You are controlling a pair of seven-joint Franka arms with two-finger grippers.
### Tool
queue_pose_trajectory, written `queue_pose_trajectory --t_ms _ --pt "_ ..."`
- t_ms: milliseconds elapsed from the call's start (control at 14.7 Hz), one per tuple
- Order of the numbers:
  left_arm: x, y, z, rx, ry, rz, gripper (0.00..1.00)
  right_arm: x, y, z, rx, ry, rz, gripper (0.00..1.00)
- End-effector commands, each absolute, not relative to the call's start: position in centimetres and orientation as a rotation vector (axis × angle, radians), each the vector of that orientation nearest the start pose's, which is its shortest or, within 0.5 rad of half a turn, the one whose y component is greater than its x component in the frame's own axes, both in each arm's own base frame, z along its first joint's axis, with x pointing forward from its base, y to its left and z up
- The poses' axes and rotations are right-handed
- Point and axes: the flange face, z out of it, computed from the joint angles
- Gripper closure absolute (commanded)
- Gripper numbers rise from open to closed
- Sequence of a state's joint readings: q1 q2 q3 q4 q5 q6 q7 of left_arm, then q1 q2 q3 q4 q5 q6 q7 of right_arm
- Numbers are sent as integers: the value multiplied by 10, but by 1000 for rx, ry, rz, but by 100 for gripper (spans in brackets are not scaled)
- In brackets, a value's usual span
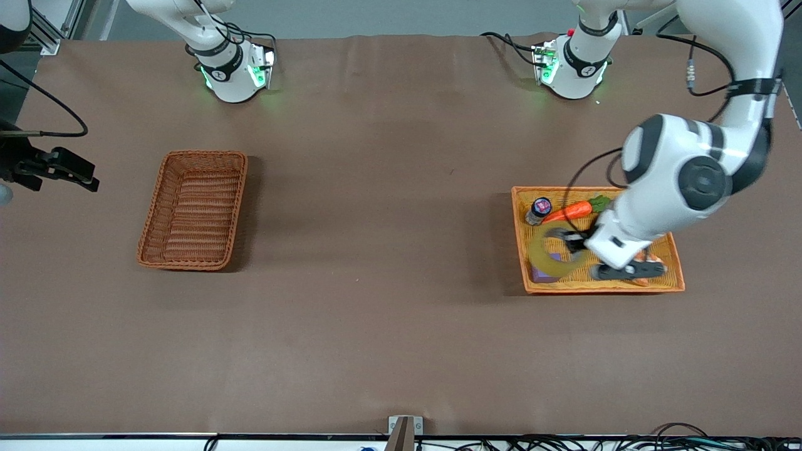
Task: Move tape to another basket
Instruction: 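Close the left gripper on the yellow tape roll and lift it, then carry the tape roll with the left gripper toward the table middle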
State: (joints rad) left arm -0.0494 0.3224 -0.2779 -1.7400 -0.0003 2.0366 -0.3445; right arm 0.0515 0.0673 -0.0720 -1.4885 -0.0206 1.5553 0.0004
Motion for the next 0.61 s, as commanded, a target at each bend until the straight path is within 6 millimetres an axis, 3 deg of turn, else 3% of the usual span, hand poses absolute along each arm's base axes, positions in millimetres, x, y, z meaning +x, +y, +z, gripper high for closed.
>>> queue_pose_trajectory --t_ms 0,205,341,545 --pt "603 -266 392 -3246 -17 107 99 570 -14 624 -3162 27 3 0" --pt "586 -357 380 -3267 -57 135 99 570 -14 623 -3162 27 5 0" --pt "557 -433 347 -3250 1 188 99 570 -15 624 -3162 29 3 0" --pt "539 -500 308 -3258 77 229 98 570 -15 624 -3162 29 5 0"
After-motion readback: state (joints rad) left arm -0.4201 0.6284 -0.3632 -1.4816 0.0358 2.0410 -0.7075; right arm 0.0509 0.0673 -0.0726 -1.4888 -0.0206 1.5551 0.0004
